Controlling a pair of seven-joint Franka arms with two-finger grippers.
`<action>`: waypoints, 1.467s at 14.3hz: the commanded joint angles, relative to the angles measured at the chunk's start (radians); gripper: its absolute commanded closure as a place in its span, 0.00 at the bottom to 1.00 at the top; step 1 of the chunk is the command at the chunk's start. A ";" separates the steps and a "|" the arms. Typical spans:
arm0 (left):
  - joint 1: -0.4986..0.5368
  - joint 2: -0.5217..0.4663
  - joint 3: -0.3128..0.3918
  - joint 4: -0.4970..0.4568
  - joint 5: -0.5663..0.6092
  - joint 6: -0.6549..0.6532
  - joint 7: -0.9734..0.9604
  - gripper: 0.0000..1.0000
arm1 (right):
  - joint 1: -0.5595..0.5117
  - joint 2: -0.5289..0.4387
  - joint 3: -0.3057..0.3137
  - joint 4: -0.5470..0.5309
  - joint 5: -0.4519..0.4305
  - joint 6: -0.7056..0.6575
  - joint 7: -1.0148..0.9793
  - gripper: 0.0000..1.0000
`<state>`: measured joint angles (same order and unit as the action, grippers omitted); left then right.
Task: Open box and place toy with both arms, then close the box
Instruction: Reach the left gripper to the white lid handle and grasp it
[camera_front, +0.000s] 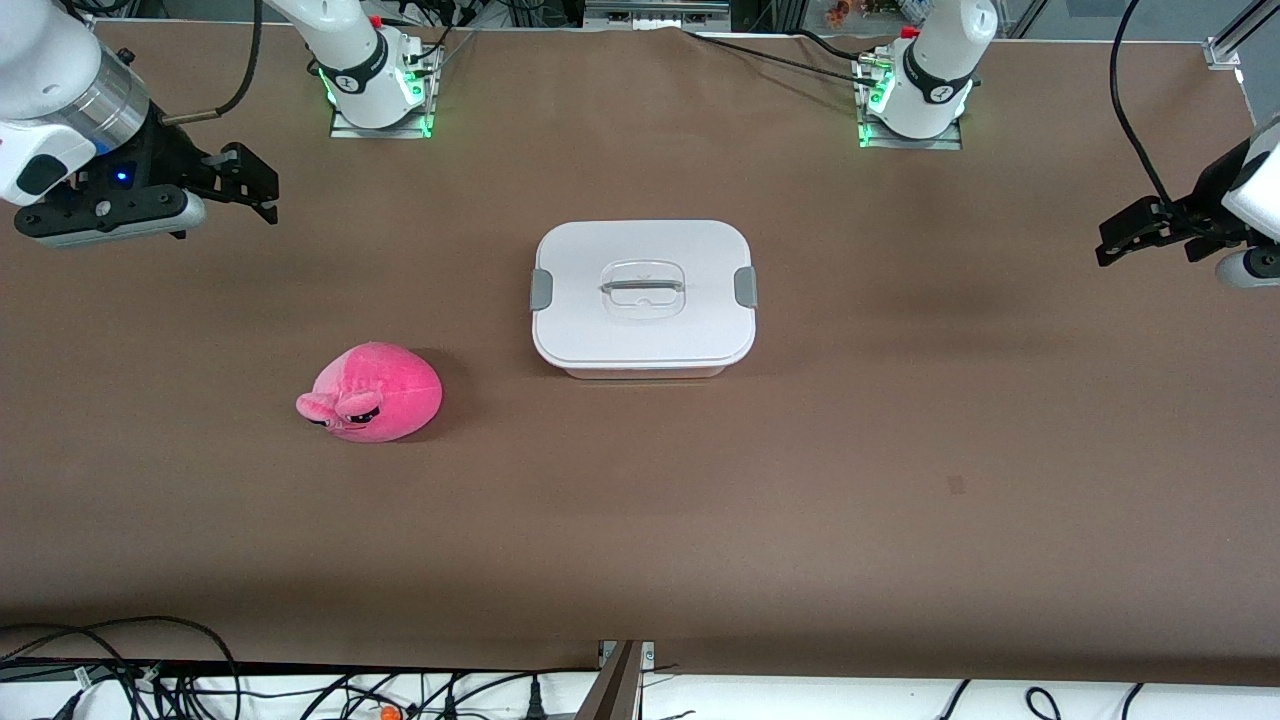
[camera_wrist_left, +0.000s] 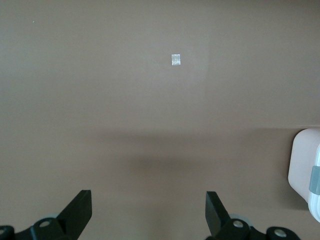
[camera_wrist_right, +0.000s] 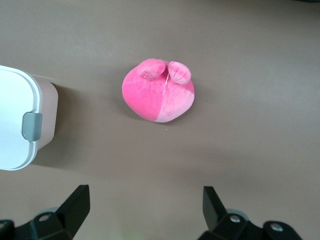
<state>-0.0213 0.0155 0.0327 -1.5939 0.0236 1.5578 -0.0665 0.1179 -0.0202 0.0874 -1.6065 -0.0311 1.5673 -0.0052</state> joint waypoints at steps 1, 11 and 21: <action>0.024 -0.031 -0.022 -0.024 -0.016 0.008 -0.004 0.00 | -0.003 -0.017 0.005 -0.004 0.004 0.002 0.004 0.00; -0.028 0.026 -0.163 -0.020 -0.099 -0.088 0.085 0.00 | -0.006 -0.014 -0.005 -0.006 0.007 0.002 0.007 0.00; -0.426 0.199 -0.178 -0.018 -0.223 0.158 0.491 0.00 | -0.011 -0.007 -0.018 -0.007 0.016 0.003 0.007 0.00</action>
<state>-0.3503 0.1694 -0.1612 -1.6203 -0.2316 1.6364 0.3857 0.1139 -0.0192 0.0645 -1.6077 -0.0286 1.5673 -0.0037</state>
